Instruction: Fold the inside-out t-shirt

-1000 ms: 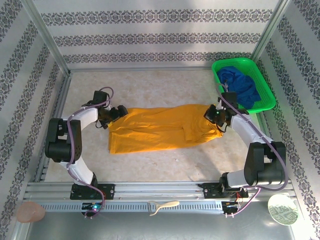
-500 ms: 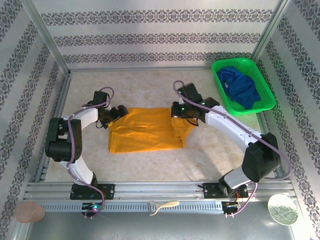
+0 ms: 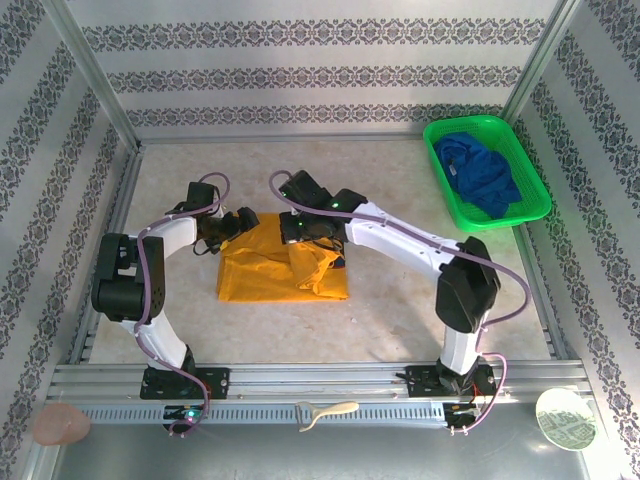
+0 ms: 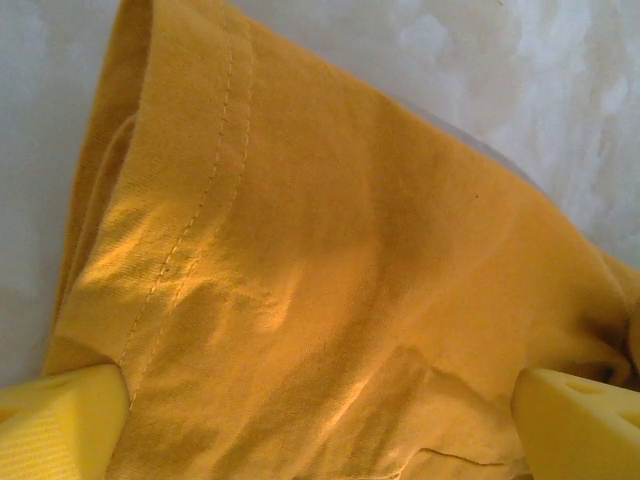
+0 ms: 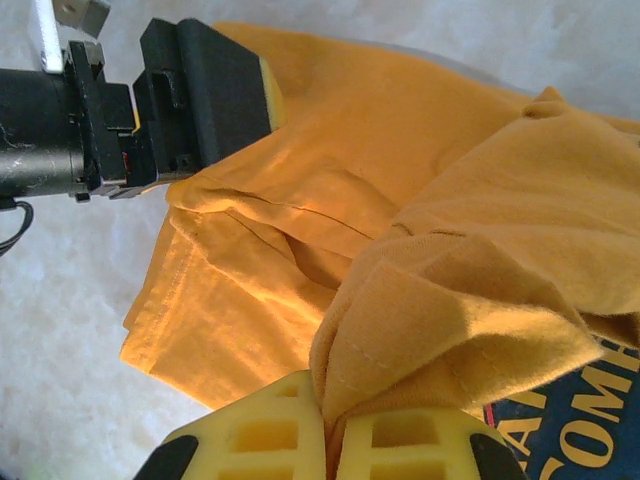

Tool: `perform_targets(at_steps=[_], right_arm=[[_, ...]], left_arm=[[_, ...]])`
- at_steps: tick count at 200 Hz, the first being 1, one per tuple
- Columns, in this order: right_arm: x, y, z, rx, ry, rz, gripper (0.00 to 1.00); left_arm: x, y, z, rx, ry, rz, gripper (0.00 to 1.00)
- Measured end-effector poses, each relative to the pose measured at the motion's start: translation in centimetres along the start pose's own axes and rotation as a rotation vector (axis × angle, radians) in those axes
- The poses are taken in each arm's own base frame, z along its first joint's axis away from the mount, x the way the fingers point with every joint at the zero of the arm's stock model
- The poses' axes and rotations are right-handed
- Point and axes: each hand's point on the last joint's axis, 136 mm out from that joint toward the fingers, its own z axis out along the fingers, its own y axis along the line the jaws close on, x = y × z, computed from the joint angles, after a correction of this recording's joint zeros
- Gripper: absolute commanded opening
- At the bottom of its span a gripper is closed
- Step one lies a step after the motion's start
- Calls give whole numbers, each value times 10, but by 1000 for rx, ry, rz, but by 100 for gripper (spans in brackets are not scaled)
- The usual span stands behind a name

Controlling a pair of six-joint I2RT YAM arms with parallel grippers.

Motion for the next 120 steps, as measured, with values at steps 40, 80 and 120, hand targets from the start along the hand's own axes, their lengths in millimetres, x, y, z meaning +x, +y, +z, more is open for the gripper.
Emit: perform_targets(at_steps=[40,80,120], right_arm=[[5,9,29,33,39,2,21],[2,40,66,-14,72,11,64],[11,85,60,-138,94,-29,66]], left_arm=[[-1,-2,2,15,0,3,100],[-18,-1,0,40,-5,-42,100],[-72,17,-22,35,-71,-142,100]])
